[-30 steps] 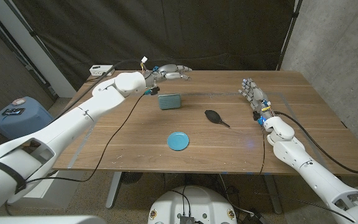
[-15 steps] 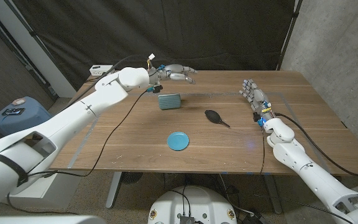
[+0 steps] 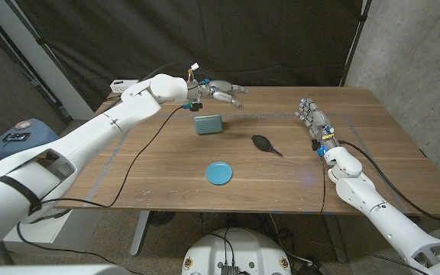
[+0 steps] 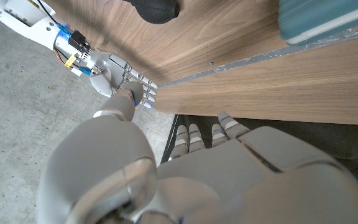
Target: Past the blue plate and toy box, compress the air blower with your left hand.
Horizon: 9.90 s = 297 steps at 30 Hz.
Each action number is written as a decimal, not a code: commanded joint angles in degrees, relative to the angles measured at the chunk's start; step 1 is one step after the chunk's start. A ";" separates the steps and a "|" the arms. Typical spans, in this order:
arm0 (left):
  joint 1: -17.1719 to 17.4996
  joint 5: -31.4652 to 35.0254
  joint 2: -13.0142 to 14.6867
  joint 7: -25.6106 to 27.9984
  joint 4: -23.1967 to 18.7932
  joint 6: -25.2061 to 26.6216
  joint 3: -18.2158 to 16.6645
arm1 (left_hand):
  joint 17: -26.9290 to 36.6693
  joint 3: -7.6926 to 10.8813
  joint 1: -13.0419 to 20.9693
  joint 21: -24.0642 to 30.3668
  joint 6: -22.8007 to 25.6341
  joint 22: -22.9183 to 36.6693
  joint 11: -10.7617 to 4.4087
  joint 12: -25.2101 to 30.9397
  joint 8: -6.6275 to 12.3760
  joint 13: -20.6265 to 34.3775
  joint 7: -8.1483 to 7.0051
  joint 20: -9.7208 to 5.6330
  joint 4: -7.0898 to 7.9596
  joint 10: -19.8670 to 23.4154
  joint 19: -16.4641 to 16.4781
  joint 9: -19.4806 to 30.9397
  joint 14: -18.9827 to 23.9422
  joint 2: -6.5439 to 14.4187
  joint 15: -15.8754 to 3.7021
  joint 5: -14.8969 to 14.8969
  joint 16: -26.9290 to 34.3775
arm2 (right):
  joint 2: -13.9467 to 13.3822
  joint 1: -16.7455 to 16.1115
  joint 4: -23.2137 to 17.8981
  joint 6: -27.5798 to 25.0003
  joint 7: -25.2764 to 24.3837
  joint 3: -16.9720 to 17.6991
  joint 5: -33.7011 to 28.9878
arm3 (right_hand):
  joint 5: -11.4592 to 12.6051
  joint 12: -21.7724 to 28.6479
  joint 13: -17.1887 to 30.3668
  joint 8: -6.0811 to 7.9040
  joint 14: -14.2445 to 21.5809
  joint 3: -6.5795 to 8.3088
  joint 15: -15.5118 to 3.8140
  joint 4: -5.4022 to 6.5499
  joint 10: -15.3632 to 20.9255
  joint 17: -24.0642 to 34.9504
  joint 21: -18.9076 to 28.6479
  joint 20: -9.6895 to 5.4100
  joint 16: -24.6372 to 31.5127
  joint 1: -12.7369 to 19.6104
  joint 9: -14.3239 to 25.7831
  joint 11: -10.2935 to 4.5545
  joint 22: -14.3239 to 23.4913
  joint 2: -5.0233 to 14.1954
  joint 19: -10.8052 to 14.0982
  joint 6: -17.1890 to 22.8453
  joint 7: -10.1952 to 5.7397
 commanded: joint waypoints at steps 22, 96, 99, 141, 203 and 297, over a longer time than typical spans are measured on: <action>-9.29 6.47 -4.87 -11.49 7.73 -6.95 5.87 | 0.17 0.50 3.43 0.15 -0.56 0.06 -0.64 0.47 1.14 0.65 0.14 0.10 -0.52 -1.30 -0.16 0.16 -0.04 -0.83 0.30 0.96 0.53 | 0.02 -2.64 -2.35 0.30 -2.89 1.25 0.42 | -0.20 0.28 -0.10 0.20 0.16 0.39 -0.97 -0.35 0.07 -0.10 -0.49 -1.28 0.35 -0.29 0.05 0.27 0.35 -0.15 0.53 -0.05 0.10; -23.54 16.37 -20.16 -21.77 31.37 -24.54 17.68 | -0.02 -1.27 11.06 0.03 6.17 -0.07 -3.31 5.01 4.18 3.19 -1.21 1.60 0.72 5.66 -0.04 0.73 1.50 -3.16 3.07 0.96 0.93 | 0.96 -6.09 -3.98 2.31 -5.92 3.67 1.54 | -0.19 0.21 -0.24 0.10 -0.18 0.66 -1.23 -2.03 -0.57 -0.74 -1.84 -0.94 0.47 -0.21 0.04 -0.09 0.39 -0.58 0.85 -0.73 0.03; -23.81 16.51 -20.72 -21.79 32.43 -24.97 18.06 | -0.03 -1.44 11.03 0.07 6.59 -0.08 -3.25 5.11 4.26 3.26 -1.07 1.38 0.77 5.87 0.06 0.73 1.81 -3.19 2.90 0.86 0.99 | 1.03 -6.17 -3.95 2.43 -6.01 3.76 1.57 | -0.19 0.23 -0.24 0.11 -0.21 0.69 -1.26 -2.11 -0.52 -0.76 -1.88 -0.96 0.46 -0.18 0.03 -0.08 0.39 -0.57 0.86 -0.72 0.06; -24.76 19.13 -25.41 -19.88 40.10 -29.55 22.01 | 0.02 -2.87 11.32 -0.10 2.84 -0.07 -2.62 3.54 2.19 4.11 -0.62 1.30 0.89 1.22 -1.23 0.84 1.22 -3.29 2.94 -0.26 0.66 | 1.55 -6.39 -2.76 3.43 -5.14 4.39 2.51 | -0.22 0.22 -0.28 0.15 -0.30 0.73 -1.23 -2.74 -0.80 -0.92 -2.40 -1.02 0.58 -0.34 0.03 -0.24 0.40 -0.55 1.06 -0.87 0.00; -16.93 28.06 -18.63 -13.01 22.29 -21.17 21.24 | 0.09 -3.51 13.23 0.89 4.79 -0.04 -2.50 5.71 2.80 6.16 -0.74 1.35 0.55 2.48 2.37 1.37 5.79 -2.65 1.93 0.02 1.31 | 3.26 -6.48 1.32 7.06 -0.28 5.77 6.01 | -0.24 0.36 -0.31 0.23 -0.30 0.78 -1.32 -3.38 -0.69 -1.03 -2.94 -0.81 0.78 -0.81 0.03 0.03 0.42 -0.41 1.36 -0.92 0.06; -2.44 44.96 -11.28 2.17 4.44 -11.73 15.25 | 0.28 -4.68 16.24 0.96 9.46 0.09 -1.48 11.23 4.17 10.80 -0.38 1.57 0.69 4.84 6.68 3.53 12.47 -3.85 0.10 0.69 1.02 | 6.09 -6.35 6.84 9.44 10.42 8.03 12.94 | -0.22 0.50 -0.33 0.32 -0.19 0.90 -1.22 -3.99 -0.39 -1.10 -3.30 -0.73 0.99 -1.67 0.01 0.32 0.43 -0.23 1.86 -0.74 -0.03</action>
